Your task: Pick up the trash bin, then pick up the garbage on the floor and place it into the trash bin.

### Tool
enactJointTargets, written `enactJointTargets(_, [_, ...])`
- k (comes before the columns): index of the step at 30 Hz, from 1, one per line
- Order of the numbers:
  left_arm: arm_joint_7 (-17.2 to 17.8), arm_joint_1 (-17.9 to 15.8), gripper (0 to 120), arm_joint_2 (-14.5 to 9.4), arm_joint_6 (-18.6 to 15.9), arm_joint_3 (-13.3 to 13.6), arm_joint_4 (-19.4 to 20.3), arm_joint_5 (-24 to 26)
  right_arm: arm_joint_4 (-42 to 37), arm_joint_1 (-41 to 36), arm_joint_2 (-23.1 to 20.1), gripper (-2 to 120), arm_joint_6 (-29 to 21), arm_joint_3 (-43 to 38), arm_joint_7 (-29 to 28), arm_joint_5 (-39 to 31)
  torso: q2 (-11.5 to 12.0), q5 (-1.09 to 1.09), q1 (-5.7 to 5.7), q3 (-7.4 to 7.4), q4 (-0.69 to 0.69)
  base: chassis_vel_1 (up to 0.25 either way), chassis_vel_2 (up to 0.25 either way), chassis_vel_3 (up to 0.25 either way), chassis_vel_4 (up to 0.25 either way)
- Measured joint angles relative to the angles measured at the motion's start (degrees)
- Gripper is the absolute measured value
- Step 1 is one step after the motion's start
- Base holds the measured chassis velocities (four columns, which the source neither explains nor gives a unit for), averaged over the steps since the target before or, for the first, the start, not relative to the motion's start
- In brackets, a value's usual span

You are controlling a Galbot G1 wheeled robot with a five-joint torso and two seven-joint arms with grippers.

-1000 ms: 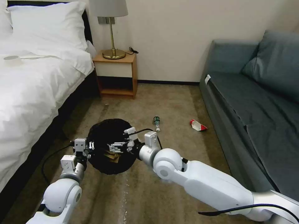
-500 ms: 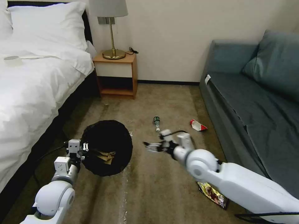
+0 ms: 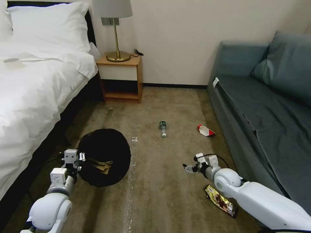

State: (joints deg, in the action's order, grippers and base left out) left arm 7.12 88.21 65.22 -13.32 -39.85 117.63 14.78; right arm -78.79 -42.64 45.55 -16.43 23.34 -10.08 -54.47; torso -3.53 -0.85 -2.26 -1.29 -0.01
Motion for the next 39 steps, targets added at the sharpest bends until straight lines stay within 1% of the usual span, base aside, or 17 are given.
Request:
enactJointTargets(2, [-0.14, 1.27, 4, 0.33, 0.2, -0.16, 0.97, -0.16, 1.46, -0.95, 0.03, 100, 0.04, -0.72, 0.13, 0.26, 0.0, -0.02, 0.0, 0.0, 0.0, 0.0, 0.0, 0.0, 0.0])
enactJointTargets(6, [-0.15, 2.12, 4, 0.76, 0.49, 0.05, 1.71, -0.72, 2.84, -2.6, -0.62, 100, 0.02, -1.46, 0.17, 0.56, 0.0, -0.02, 0.0, 0.0, 0.0, 0.0, 0.0, 0.0, 0.0])
enactJointTargets(9, [-0.14, 2.06, 4, 0.77, 0.53, 0.44, 1.74, -0.79, 3.67, -3.98, -1.04, 100, -0.1, -2.02, 0.14, 0.81, 0.0, -0.02, 0.0, 0.0, -0.01, 0.0, 0.0, 0.0, 0.0])
enactJointTargets(11, [-0.14, 1.36, 4, 0.32, 0.78, 0.97, 1.13, -0.78, 5.05, -5.86, -1.62, 100, -0.35, -2.25, 0.12, 1.52, 0.0, -0.01, 0.0, 0.0, -0.02, 0.0, 0.0, 0.0, 0.0])
enactJointTargets(15, [-0.14, 0.69, 4, -0.24, 0.86, 1.27, 0.58, -0.42, 7.25, -7.0, -1.86, 100, -0.37, -2.31, 0.48, 2.57, 0.0, -0.02, 0.0, 0.0, -0.02, 0.0, 0.0, 0.0, 0.0])
enactJointTargets(17, [-0.21, 0.09, 4, -0.82, 0.96, 1.47, -0.07, 0.2, 10.15, -8.15, -1.51, 100, -0.19, -3.02, 1.38, 4.25, 0.0, -0.02, 0.0, 0.0, -0.03, 0.0, 0.0, 0.0, 0.0])
enactJointTargets(24, [-0.69, 0.12, 4, -1.44, 1.29, 1.8, -0.93, 0.63, 13.72, -8.55, -0.09, 100, 0.85, -3.88, 3.16, 5.63, 0.0, -0.02, 0.0, 0.0, 0.0, 0.0, 0.0, 0.0, 0.0])
enactJointTargets(29, [-0.94, 0.32, 4, -1.48, 1.31, 1.99, -0.65, 1.19, 15.8, -9.18, 0.82, 100, 1.88, -4.43, 4.43, 6.71, 0.01, -0.02, 0.0, 0.0, 0.0, 0.0, 0.0, 0.0, 0.0])
enactJointTargets(31, [-1.04, 0.51, 4, -1.54, 1.42, 2.24, -0.38, 1.45, 17.21, -10.07, 1.34, 100, 2.82, -5.21, 5.46, 7.49, 0.01, -0.02, 0.0, 0.0, -0.02, 0.0, 0.0, 0.0, 0.0])
enactJointTargets(39, [-1.29, 0.94, 4, -1.59, 1.6, 2.61, 0.54, 1.73, 19.01, -10.5, 2.41, 100, 4.14, -6.08, 7.19, 8.27, 0.01, -0.04, -0.01, 0.0, -0.02, 0.0, 0.0, 0.0, 0.0])
